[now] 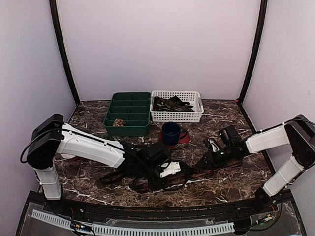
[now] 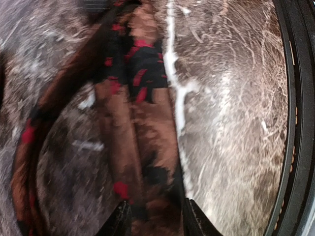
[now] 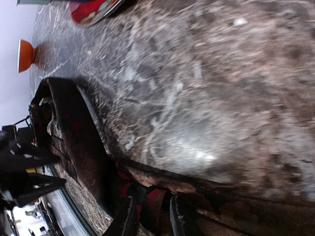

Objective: Roll the ties
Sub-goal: Move to tie at the center of the board, then pick up the tie from the center of the board.

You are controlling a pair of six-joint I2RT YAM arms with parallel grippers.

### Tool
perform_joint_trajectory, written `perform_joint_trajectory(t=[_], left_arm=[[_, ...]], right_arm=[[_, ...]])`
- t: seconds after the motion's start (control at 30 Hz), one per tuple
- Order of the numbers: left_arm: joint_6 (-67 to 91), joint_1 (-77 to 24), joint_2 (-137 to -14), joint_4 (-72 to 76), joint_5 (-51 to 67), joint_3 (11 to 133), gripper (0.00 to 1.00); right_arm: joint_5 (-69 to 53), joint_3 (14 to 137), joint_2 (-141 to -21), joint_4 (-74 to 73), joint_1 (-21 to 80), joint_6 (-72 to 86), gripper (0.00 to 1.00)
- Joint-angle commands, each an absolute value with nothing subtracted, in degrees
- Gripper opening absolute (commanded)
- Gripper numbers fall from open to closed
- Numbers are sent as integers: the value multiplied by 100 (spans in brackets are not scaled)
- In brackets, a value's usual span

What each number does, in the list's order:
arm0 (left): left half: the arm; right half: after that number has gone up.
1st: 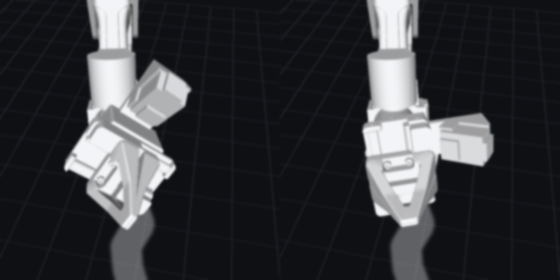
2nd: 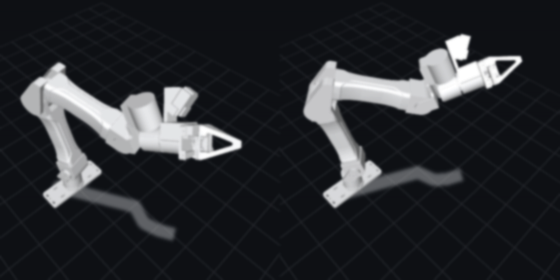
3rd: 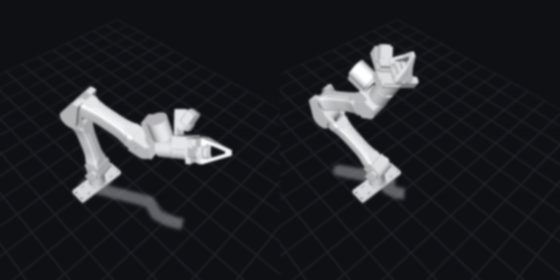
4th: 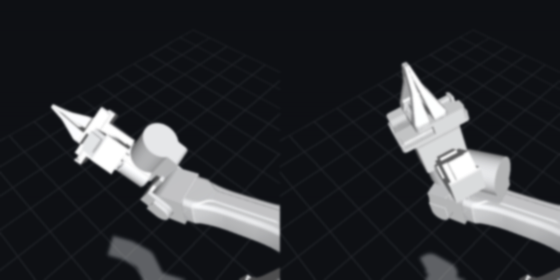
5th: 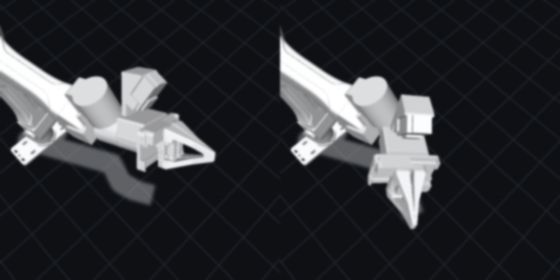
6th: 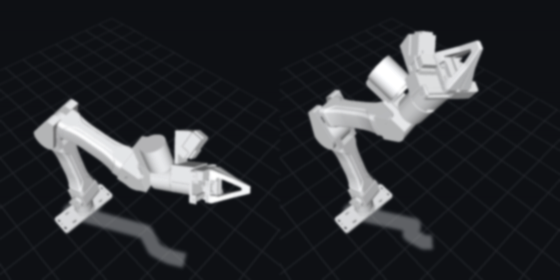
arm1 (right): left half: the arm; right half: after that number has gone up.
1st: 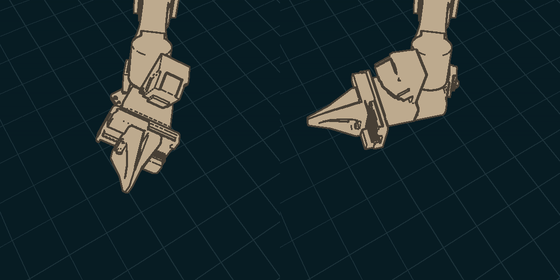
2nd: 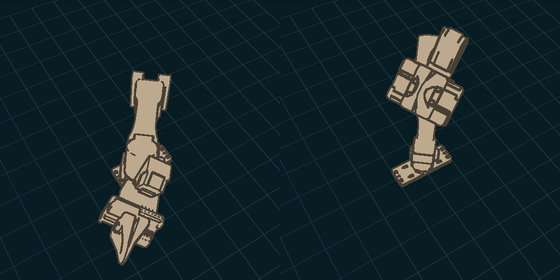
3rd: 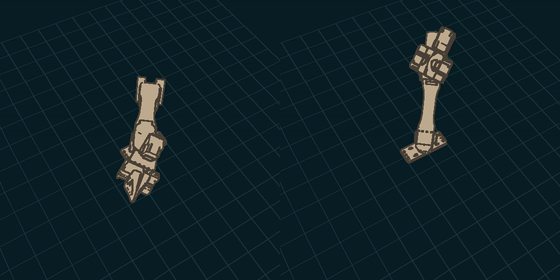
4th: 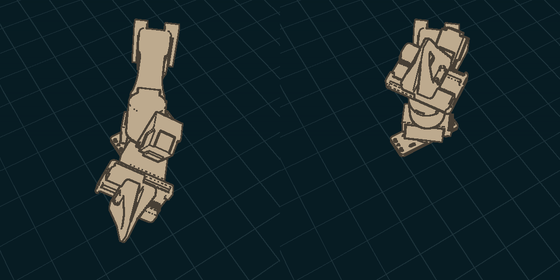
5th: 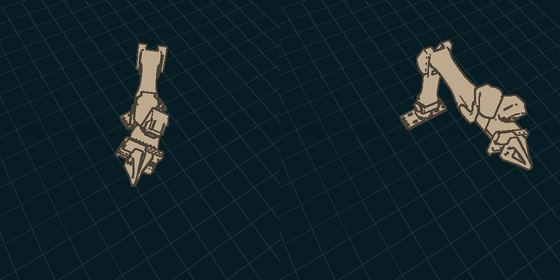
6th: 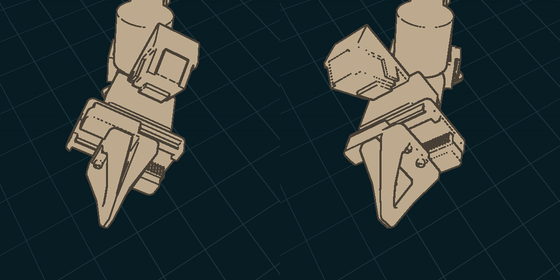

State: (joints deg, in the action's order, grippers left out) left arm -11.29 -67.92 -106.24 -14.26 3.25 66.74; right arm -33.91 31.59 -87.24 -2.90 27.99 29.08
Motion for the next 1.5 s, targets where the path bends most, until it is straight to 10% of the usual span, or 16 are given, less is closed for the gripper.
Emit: perform_joint_trajectory(t=[0.0,0.57,0.9,1.47], left_arm=[[-1086,-6837,-11100,-1044,494,6926,33],[-2495,-6059,-12912,-2076,660,9880,32],[-457,-5792,-9848,-925,367,6949,59],[2303,-3370,-7060,-47,372,3735,68]], right_arm=[[-2893,3067,-8730,-906,2323,2685,23],[-2998,3384,-7464,-1121,1090,2593,38],[-2833,3927,-7136,-782,2183,2671,35],[-1577,7130,-10837,-673,5008,2403,53]])
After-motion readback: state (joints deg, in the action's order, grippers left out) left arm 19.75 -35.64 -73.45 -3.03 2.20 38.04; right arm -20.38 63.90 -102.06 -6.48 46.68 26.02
